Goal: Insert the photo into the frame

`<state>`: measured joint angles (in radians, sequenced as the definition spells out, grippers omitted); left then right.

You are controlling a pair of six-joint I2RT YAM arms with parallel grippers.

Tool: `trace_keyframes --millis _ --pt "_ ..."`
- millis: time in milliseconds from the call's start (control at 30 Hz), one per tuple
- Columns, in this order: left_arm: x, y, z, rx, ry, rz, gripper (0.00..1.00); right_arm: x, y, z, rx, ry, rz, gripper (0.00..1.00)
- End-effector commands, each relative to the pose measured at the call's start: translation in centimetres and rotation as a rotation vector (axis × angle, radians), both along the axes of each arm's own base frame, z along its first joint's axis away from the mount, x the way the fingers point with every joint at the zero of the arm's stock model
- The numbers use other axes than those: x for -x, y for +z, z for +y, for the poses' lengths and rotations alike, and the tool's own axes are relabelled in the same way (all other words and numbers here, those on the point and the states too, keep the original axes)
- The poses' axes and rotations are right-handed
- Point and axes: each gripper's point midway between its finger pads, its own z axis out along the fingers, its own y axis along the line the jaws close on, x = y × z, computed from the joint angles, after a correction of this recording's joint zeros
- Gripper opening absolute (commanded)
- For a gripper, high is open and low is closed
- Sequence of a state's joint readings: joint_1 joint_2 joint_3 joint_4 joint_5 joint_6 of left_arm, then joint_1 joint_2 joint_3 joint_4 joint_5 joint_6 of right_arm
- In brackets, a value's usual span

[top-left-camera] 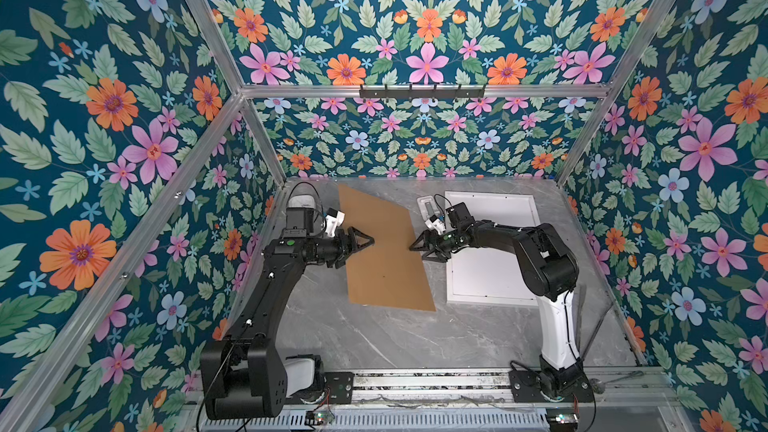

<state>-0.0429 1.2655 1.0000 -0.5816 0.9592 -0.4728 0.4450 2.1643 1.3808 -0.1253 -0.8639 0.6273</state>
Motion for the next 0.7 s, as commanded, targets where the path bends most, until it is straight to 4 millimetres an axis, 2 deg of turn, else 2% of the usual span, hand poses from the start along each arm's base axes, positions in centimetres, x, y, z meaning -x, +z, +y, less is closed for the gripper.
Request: trace_keyframes --millis 0,133,267,500,667 --pt "0.1 -0.8 0.7 -0.069 -0.005 0.01 0.79 1.5 -3.5 -1.8 0.148 -0.043 0.105 0.79" --pt "0.1 -1.9 1.4 -0.126 0.008 0.044 0.72 1.3 -3.4 -1.8 0.142 -0.046 0.102 0.79" --pt "0.1 -2.2 1.7 -0.146 0.009 0.062 0.53 1.3 -3.3 -1.6 0.138 -0.046 0.103 0.79" --pt "0.0 -3.2 2.6 -0.21 0.023 0.081 0.26 1.1 -2.6 -1.5 0.131 -0.046 0.091 0.78" --pt "-0.3 -3.5 2.6 -0.209 0.017 0.064 0.12 1.1 -1.1 -1.5 0.12 -0.046 0.075 0.78"
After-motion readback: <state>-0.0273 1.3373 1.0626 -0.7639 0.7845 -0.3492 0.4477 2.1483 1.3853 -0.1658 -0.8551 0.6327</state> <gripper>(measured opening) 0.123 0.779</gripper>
